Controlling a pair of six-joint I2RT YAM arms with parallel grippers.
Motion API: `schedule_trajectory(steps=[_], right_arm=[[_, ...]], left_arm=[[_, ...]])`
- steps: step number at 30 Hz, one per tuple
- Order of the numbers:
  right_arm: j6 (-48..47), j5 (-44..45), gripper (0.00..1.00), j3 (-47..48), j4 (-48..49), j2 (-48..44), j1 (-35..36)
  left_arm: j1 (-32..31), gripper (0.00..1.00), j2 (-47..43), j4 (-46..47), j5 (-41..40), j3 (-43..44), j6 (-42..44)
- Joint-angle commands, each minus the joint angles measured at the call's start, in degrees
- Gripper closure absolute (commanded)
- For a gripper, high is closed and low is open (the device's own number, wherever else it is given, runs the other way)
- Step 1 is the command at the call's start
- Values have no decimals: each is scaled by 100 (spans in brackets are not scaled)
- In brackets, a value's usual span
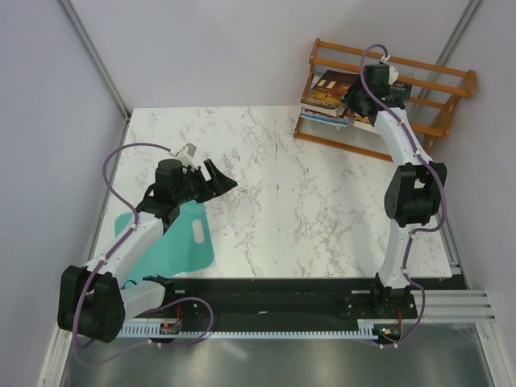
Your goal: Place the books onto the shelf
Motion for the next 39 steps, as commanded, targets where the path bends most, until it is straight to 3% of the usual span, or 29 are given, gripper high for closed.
schedule_trajectory(steps=[1, 13, 27, 39], right_arm=[[-106, 283, 43, 292, 125, 154, 7], [43, 257, 43, -253, 1030, 84, 104], [-221, -59, 43, 90, 1409, 374, 420], [-317, 231, 39, -736, 1409, -644, 420]], left_arm=[[33, 12, -74, 136, 26, -20, 201], [33, 12, -39, 145, 18, -46, 201], [33, 13, 40, 145, 44, -28, 227], [33, 13, 58, 163, 114, -11, 219]])
